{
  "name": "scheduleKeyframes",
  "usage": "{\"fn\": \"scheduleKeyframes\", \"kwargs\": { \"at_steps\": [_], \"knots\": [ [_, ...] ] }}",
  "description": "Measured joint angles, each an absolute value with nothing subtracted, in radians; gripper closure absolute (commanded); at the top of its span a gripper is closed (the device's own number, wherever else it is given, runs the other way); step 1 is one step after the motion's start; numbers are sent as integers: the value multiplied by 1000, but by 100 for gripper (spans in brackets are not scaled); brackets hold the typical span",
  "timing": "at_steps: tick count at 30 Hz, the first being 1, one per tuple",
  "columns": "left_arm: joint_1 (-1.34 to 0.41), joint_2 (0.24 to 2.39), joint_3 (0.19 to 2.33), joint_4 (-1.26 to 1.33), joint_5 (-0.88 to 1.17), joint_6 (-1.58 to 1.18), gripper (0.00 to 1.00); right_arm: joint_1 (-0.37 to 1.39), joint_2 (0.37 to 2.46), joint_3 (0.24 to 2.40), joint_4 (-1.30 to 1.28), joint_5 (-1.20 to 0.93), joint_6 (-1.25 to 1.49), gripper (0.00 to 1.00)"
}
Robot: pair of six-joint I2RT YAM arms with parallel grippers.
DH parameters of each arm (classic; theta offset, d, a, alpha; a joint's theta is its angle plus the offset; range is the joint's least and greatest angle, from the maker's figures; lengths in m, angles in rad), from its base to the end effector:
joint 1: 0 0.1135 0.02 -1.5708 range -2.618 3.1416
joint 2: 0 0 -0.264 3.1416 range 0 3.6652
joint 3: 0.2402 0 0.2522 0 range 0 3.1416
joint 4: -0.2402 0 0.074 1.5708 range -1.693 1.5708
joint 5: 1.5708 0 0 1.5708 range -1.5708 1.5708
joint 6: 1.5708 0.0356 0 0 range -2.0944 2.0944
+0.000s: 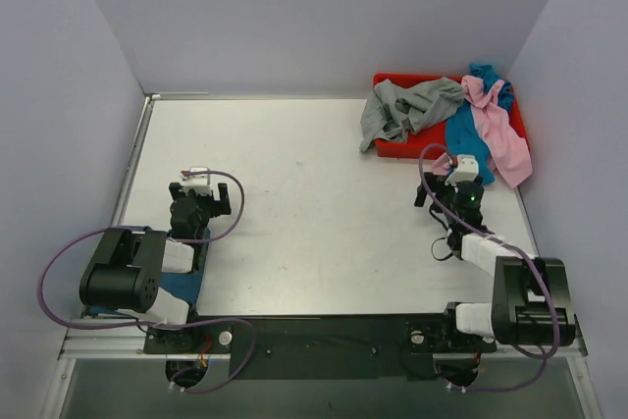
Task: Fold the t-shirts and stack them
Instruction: Grab crumpled tshirt from bin with the right arm
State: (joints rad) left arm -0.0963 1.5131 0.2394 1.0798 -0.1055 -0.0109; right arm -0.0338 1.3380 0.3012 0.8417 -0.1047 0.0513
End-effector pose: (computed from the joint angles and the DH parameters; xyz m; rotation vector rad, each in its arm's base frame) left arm 0.2405 -0.0195 0.1393 -0.0012 1.7636 0.0152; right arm 0.2427 -0.0045 0.1689 -0.0008 1.7660 0.1051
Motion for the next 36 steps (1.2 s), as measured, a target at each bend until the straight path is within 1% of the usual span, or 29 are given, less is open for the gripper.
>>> {"fn": "scheduleKeyframes", "kwargs": {
  "at_steps": [3,5,8,9,11,13,15,17,19,21,22,23,24,25,26,27,31,33,36],
  "knots": [
    [-96,1513,239,1080,-101,-11,3,-34,1246,390,730,-157,78,3],
    [-96,1513,239,1080,-99,-11,3,-30,1205,472,666,-216,101,5],
    [-88,1495,257,1019,-59,-9,3,18,1229,680,509,-245,114,6],
    [-78,1474,291,927,-32,-3,4,47,1263,782,453,-253,113,6],
    [-59,1454,426,729,25,9,6,96,1356,986,360,-270,112,6],
    [-43,1457,652,481,84,25,7,130,1470,1183,281,-283,128,6],
    [-36,1464,833,334,136,44,7,140,1595,1361,201,-285,147,7],
    [-33,1457,975,223,192,65,7,139,1734,1528,118,-274,160,10],
    [-33,1437,1029,146,235,81,7,139,1883,1690,34,-257,164,14],
    [-33,1414,1035,65,273,93,8,139,2041,1847,-52,-237,161,17],
    [-33,1409,1034,31,284,95,8,139,2112,1910,-91,-226,157,29],
    [-33,1409,1034,-7,299,99,9,139,2168,1953,-122,-220,155,47],
    [-33,1409,1034,-49,312,101,9,139,2216,1979,-152,-214,149,62],
    [-33,1409,1034,-88,323,104,9,138,2251,1989,-181,-212,142,85],
    [-33,1409,1034,-113,331,107,9,138,2275,1990,-207,-210,138,97],
    [-33,1409,1034,-144,344,110,9,138,2291,1990,-235,-205,133,100],
    [-33,1409,1034,-205,383,117,9,139,2281,1970,-262,-179,125,100],
    [-33,1409,1034,-228,413,118,9,139,2211,1896,-217,-157,114,100],
    [-33,1406,1036,-259,440,118,9,143,2046,1768,-181,-127,89,100]
  ]
}}
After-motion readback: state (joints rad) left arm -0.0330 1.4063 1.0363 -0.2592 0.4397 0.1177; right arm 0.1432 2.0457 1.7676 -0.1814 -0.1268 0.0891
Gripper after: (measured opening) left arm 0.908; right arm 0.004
